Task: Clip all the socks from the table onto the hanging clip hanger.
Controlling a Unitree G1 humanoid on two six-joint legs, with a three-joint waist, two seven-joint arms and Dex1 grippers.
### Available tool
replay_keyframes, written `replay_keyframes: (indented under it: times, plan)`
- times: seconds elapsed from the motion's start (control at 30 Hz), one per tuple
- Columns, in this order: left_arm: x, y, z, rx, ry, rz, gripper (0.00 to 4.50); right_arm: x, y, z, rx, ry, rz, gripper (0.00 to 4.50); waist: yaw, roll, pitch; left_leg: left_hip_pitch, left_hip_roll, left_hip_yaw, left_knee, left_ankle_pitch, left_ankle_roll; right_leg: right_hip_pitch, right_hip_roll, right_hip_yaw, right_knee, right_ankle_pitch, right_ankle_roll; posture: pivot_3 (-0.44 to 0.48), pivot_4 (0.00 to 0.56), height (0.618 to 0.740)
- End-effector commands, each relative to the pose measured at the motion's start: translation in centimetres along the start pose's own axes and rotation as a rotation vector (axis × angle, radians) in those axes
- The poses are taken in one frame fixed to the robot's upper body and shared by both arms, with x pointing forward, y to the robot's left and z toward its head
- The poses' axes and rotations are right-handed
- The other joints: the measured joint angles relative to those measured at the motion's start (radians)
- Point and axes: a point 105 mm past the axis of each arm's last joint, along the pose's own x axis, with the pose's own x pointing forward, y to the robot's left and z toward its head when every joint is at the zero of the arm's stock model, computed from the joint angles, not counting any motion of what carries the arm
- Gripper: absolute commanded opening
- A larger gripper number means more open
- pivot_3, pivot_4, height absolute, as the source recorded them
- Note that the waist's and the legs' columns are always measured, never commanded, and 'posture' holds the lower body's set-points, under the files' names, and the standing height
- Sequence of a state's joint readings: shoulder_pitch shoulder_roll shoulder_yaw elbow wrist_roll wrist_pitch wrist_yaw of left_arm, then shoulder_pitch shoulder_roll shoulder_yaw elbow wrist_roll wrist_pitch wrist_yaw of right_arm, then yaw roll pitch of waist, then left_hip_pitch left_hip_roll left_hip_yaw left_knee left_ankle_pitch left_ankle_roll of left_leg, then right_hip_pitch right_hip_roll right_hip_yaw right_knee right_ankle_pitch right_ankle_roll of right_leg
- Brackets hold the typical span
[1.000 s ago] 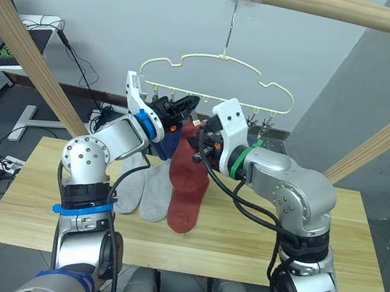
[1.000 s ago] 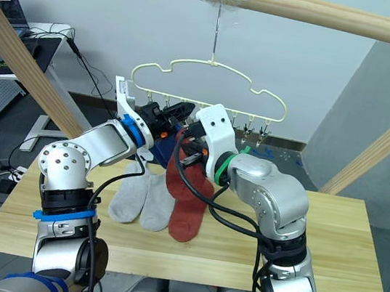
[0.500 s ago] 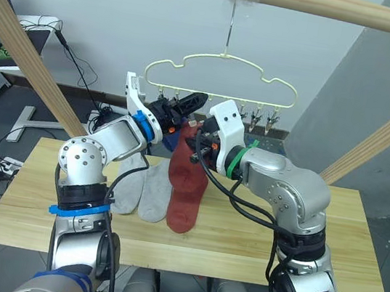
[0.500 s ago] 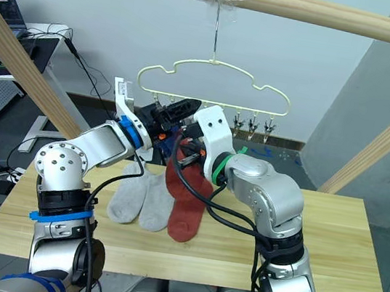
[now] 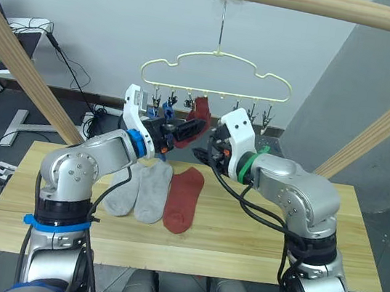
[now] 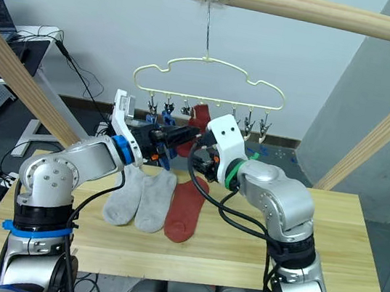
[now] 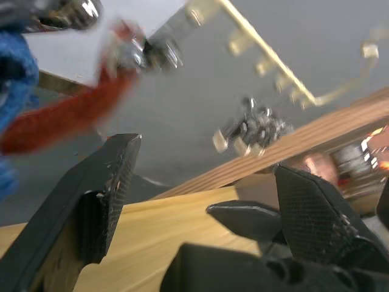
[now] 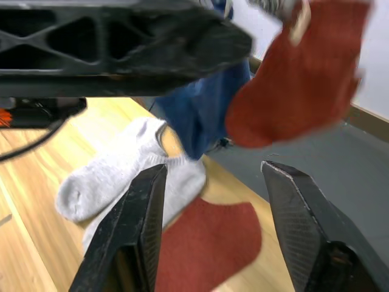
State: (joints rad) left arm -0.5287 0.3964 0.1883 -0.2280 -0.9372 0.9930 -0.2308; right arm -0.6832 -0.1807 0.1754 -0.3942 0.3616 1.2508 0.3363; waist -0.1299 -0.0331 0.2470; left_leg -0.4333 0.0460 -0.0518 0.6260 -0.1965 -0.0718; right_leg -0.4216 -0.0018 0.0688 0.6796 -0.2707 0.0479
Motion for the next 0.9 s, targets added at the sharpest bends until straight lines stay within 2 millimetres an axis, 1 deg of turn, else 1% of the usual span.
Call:
replay_keyframes:
  times: [0.03,0.13,0.27,0.37,0.5,0.57,0.63,0.67,0.7,0.77,0.8,0.87,0.9]
  plan:
    - [-0.7,-1.0,0.4,0.102,-0.035,-0.038,4.02,-1.5,0.4,0.6,-0.025,-0.054,0.037,2.56,0.000,0.000,0.000,0.000,0.000,0.000,0.000,0.000,0.000,0.000,0.000,0.000,0.000,0.000,0.000,-0.140,0.159,0.740]
    - [-1.2,-1.1,0.4,0.128,-0.053,-0.045,4.02,-2.1,0.1,0.1,-0.024,-0.049,0.041,2.56,0.000,0.000,-0.001,0.000,0.000,0.000,0.000,0.000,0.000,0.000,0.000,0.000,0.000,0.000,0.000,-0.140,0.159,0.740]
    - [-1.9,-1.0,-0.3,0.163,-0.045,-0.047,4.02,-4.0,-0.8,-2.0,-0.009,-0.013,0.030,2.56,0.005,-0.001,-0.004,0.000,0.000,0.000,0.000,0.000,0.000,0.000,0.000,0.000,0.000,0.000,0.001,-0.124,0.138,0.740]
    - [-1.9,-1.0,-0.3,0.198,-0.069,-0.042,4.02,-4.6,-1.2,-2.5,-0.002,-0.009,0.021,2.56,0.014,-0.001,-0.006,0.000,0.000,0.001,0.001,0.000,0.000,0.000,0.000,0.000,0.000,0.000,0.001,-0.116,0.126,0.740]
    - [-2.1,-1.1,-1.0,0.275,-0.073,-0.042,4.02,-5.5,-1.7,-3.4,0.005,-0.003,0.006,2.56,0.017,-0.001,-0.021,0.000,0.000,0.001,0.002,0.000,0.000,0.000,0.000,0.001,0.001,0.000,0.001,-0.099,0.118,0.740]
    - [-2.3,-1.0,-1.7,0.296,-0.066,-0.032,3.63,-5.9,-1.7,-4.0,0.006,0.000,0.003,2.60,0.019,-0.001,-0.027,0.000,0.000,0.001,0.002,0.000,0.000,0.000,0.000,0.001,0.001,0.000,0.001,-0.091,0.117,0.740]
    - [-2.6,-0.9,-2.2,0.307,-0.066,-0.019,3.25,-6.0,-1.7,-4.4,0.012,0.007,0.000,2.22,0.019,-0.001,-0.029,0.001,0.000,0.001,0.002,0.000,0.000,0.001,0.000,0.001,0.001,0.000,0.001,-0.084,0.117,0.740]
    - [-2.6,-0.9,-2.4,0.305,-0.068,-0.019,2.95,-6.0,-1.6,-4.6,0.016,0.010,0.000,2.06,0.019,-0.001,-0.029,0.001,0.000,0.001,0.002,0.000,0.000,0.001,0.000,0.001,0.001,0.000,0.001,-0.079,0.119,0.740]
    - [-2.7,-1.0,-2.5,0.302,-0.069,-0.019,2.70,-6.0,-1.6,-4.7,0.019,0.011,0.000,1.81,0.020,-0.001,-0.029,0.001,0.000,0.001,0.002,0.000,0.000,0.001,0.000,0.001,0.001,0.000,0.001,-0.079,0.119,0.740]
    - [-2.8,-1.0,-2.7,0.297,-0.073,-0.015,2.07,-6.1,-1.6,-4.8,0.023,0.012,-0.001,1.05,0.023,-0.001,-0.030,0.001,0.000,0.001,0.003,0.000,0.000,0.001,0.000,0.001,0.002,0.000,0.000,-0.075,0.119,0.740]
    - [-2.9,-1.0,-2.8,0.291,-0.073,-0.009,1.80,-6.1,-1.6,-4.8,0.024,0.012,0.000,0.80,0.024,-0.001,-0.032,0.001,0.000,0.001,0.003,0.000,0.000,0.001,0.000,0.001,0.001,0.000,0.000,-0.075,0.119,0.740]
    - [-3.0,-0.8,-2.9,0.274,-0.067,0.009,1.18,-6.3,-1.5,-4.7,0.029,0.006,0.004,0.07,0.028,-0.001,-0.037,0.001,0.000,0.001,0.004,0.000,0.000,0.001,0.000,0.001,0.001,0.000,0.000,-0.071,0.117,0.740]
    - [-3.0,-0.8,-3.1,0.263,-0.058,0.015,0.88,-6.3,-1.4,-4.6,0.034,-0.001,0.010,0.00,0.030,-0.001,-0.039,0.001,0.000,0.001,0.004,0.000,0.000,0.001,0.000,0.001,0.001,0.000,0.000,-0.070,0.118,0.740]
